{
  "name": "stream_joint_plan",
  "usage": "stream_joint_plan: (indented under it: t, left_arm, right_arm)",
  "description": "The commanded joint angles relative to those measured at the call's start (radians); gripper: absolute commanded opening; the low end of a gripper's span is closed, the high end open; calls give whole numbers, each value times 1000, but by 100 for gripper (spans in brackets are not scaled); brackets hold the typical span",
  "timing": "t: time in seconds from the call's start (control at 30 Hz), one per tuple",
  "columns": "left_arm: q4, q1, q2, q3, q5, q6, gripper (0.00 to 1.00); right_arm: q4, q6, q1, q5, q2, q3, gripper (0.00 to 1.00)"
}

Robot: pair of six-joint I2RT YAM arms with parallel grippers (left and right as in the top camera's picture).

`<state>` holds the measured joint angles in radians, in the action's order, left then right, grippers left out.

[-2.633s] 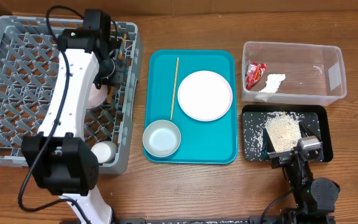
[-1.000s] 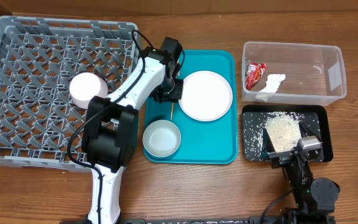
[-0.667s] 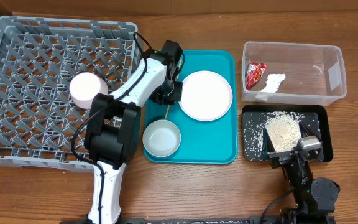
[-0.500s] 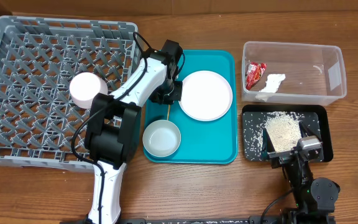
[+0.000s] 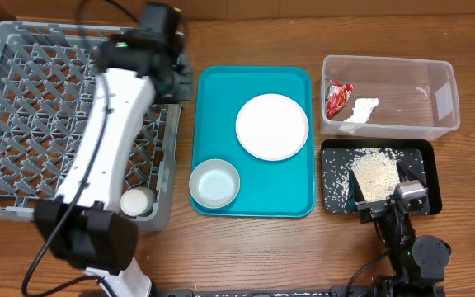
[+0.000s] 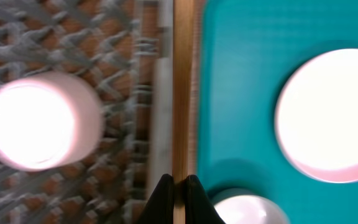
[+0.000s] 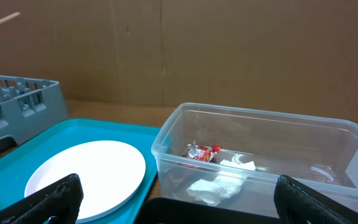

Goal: Sort waste into correct bins and load items into the dishwasher

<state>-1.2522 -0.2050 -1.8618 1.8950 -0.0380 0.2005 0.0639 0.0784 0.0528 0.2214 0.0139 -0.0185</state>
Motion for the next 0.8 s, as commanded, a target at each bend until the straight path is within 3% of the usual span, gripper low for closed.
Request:
stream_joint_plan:
  t: [0.0,0.2,0.33,0.47,0.6,0.77]
  left_arm:
    - [-39,82,-25,-18,-95,-199,4]
    - [-29,121,-93,-87,-86,-231,6]
    - [-33,119,-161,-90,-84,-185,18]
    - [-31,119,-169,-87,-49,-151,13]
    - [-55,119,-119,-49,-39,-100,31]
    - [-105,113,29,-16,-32,-45,35]
  right_arm:
    - [-6,1,8,1,-11,11,100]
    - [-6,1,8,1,-11,11,100]
    - [-6,1,8,1,-11,11,100]
    - [-7,1,8,1,-11,11,100]
    - [-6,1,8,1,-11,11,100]
    - [-6,1,8,1,-11,11,100]
